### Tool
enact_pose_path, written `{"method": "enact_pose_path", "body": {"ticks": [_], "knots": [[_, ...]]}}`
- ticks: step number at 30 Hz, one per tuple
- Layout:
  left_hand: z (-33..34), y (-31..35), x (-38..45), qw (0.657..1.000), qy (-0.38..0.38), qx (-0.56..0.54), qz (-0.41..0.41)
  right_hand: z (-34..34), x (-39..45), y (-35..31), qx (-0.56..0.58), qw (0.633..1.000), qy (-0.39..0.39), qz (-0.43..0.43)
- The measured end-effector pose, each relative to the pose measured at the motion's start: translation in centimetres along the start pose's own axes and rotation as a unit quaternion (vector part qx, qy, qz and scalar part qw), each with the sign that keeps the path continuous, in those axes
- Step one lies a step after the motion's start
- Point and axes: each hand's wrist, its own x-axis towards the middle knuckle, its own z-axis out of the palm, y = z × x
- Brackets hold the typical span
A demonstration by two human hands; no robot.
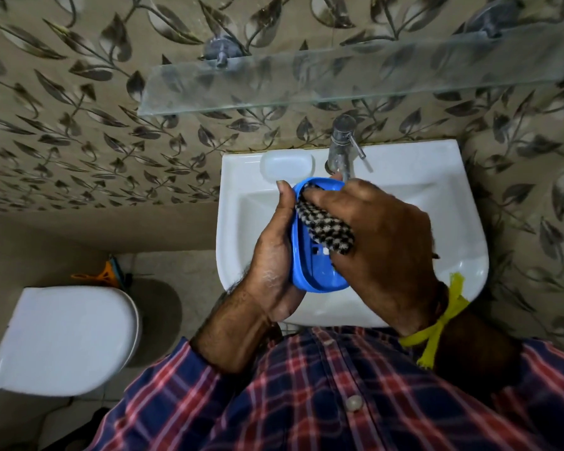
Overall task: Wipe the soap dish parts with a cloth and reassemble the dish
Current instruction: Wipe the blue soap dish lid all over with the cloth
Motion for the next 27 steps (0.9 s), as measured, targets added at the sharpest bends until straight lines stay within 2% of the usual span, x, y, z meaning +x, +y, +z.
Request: {"method": "enact_pose_path", "body": {"ticks": [4,8,12,16,21,24,27], "knots": [[-0.3,0.1,0.1,1.0,0.007,-0.004,0.009,0.3,-0.3,-0.2,0.01,0.997,-0.074,-0.022],[-0.1,-0.4,0.3,1.0,0.021,-0.02,0.009,0.2,0.6,0.2,0.019,0.999,-0.032,0.008],[-0.4,0.2,0.6,1.0,0.002,-0.02,0.016,0.7,0.0,-0.4,0.037,0.997,-0.058,-0.028],[-0.4,-0.4,0.6,1.0,0.0,-0.026,0.012,0.6,0.7,0.4,0.025,0.999,-0.033,-0.006],[-0.7,0.2,0.5,0.999,-0.014,-0.025,0.02,0.8,0.0,-0.3,0.014,0.998,-0.043,-0.042],[-0.5,-0.1,0.3,0.999,-0.004,-0.024,0.022,0.5,0.6,0.1,0.025,0.999,-0.017,-0.01],[-0.7,0.4,0.1,0.999,-0.011,-0.024,0.018,0.6,0.0,-0.6,0.019,0.998,-0.042,-0.045]]}}
